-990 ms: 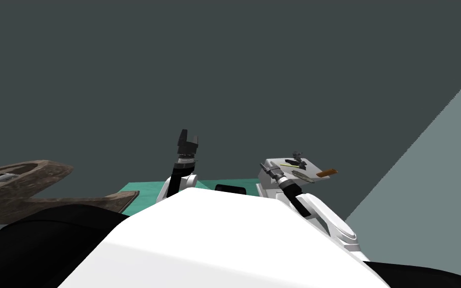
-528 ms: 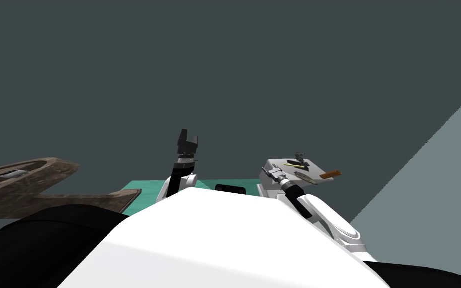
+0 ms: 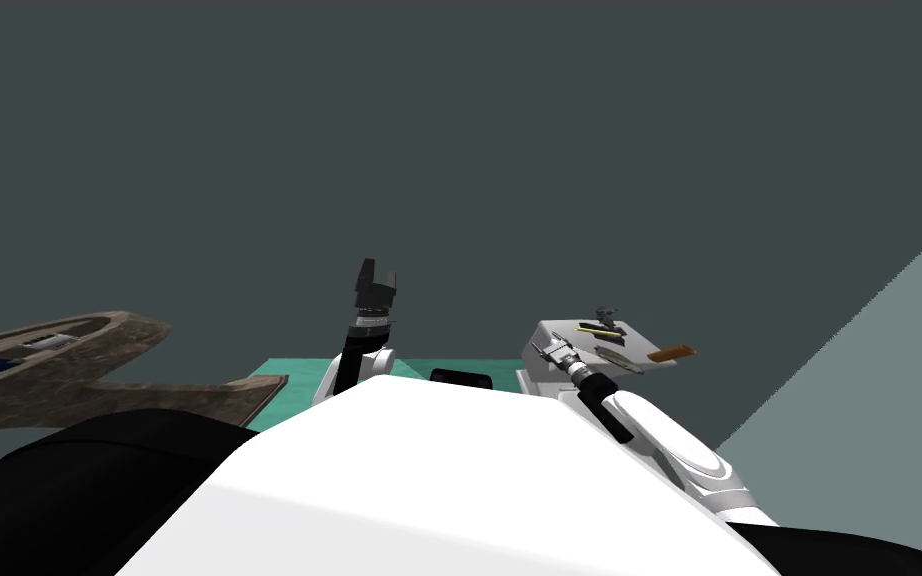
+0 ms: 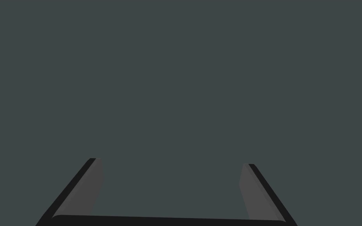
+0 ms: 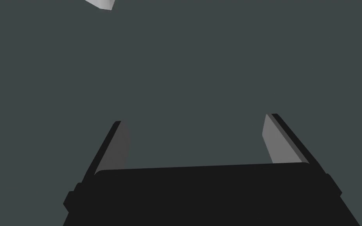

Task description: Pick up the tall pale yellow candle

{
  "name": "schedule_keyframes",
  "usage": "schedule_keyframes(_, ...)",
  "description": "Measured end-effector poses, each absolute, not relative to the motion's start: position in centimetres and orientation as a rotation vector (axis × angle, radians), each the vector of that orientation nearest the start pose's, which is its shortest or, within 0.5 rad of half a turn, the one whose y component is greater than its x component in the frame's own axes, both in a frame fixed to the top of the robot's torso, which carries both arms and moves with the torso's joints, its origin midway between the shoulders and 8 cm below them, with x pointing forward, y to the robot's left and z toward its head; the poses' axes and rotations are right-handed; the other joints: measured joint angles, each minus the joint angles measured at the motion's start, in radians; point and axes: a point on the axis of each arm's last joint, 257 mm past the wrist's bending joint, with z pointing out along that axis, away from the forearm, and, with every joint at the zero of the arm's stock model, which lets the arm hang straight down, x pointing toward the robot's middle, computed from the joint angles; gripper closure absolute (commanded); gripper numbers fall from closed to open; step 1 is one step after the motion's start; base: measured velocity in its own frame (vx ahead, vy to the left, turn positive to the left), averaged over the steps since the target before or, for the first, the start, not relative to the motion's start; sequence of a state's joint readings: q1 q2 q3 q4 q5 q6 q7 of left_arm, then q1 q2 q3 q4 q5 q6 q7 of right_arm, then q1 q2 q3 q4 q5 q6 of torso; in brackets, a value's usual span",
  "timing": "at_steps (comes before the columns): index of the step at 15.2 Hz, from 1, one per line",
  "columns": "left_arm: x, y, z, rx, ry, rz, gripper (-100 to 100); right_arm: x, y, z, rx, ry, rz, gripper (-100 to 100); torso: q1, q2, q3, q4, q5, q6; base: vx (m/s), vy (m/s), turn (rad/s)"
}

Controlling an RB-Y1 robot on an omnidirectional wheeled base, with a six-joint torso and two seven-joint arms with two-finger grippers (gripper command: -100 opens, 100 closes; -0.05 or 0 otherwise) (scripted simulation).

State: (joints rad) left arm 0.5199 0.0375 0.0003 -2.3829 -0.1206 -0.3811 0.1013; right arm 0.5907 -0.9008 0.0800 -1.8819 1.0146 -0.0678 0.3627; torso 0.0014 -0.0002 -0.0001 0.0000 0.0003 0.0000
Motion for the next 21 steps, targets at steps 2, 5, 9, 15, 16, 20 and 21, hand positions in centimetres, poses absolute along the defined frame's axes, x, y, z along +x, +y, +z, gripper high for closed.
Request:
schedule_keyframes(2, 34.4, 26.5, 3.9, -0.629, 0.706, -1.296, 0, 34.8, -39.9, -30.8, -0.795, 1.875, -0.316, -100, 0.0, 0.0, 0.0, 0.0, 0.0, 0.0, 0.002, 0.024, 0.04)
schedule_keyframes(5, 34.4, 26.5, 3.9, -0.629, 0.706, -1.296, 0, 34.1, -41.7, -31.9, -0.909, 1.879, -0.412, -100, 0.0, 0.0, 0.0, 0.0, 0.0, 0.0, 0.002, 0.028, 0.029)
schedule_keyframes(9, 34.4, 26.5, 3.9, -0.629, 0.706, -1.296, 0, 33.5, -44.3, -32.9, -1.055, 1.87, -0.54, -100, 0.0, 0.0, 0.0, 0.0, 0.0, 0.0, 0.001, 0.026, 0.031)
schedule_keyframes(15, 34.4, 26.5, 3.9, -0.629, 0.706, -1.296, 0, 32.7, -47.4, -33.6, -1.238, 1.837, -0.689, -100, 0.0, 0.0, 0.0, 0.0, 0.0, 0.0, 0.002, 0.019, 0.023)
schedule_keyframes(16, 34.4, 26.5, 3.9, -0.629, 0.706, -1.296, 0, 32.5, -47.7, -33.6, -1.266, 1.831, -0.706, -100, 0.0, 0.0, 0.0, 0.0, 0.0, 0.0, 0.001, 0.02, 0.04)
schedule_keyframes(20, 34.4, 26.5, 3.9, -0.629, 0.706, -1.296, 0, 32.0, -50.1, -33.8, -1.394, 1.794, -0.816, -100, 0.0, 0.0, 0.0, 0.0, 0.0, 0.0, 0.004, 0.022, 0.03)
schedule_keyframes(21, 34.4, 26.5, 3.9, -0.629, 0.706, -1.296, 0, 31.8, -50.5, -33.8, -1.437, 1.783, -0.836, -100, 0.0, 0.0, 0.0, 0.0, 0.0, 0.0, 0.002, 0.022, 0.02)
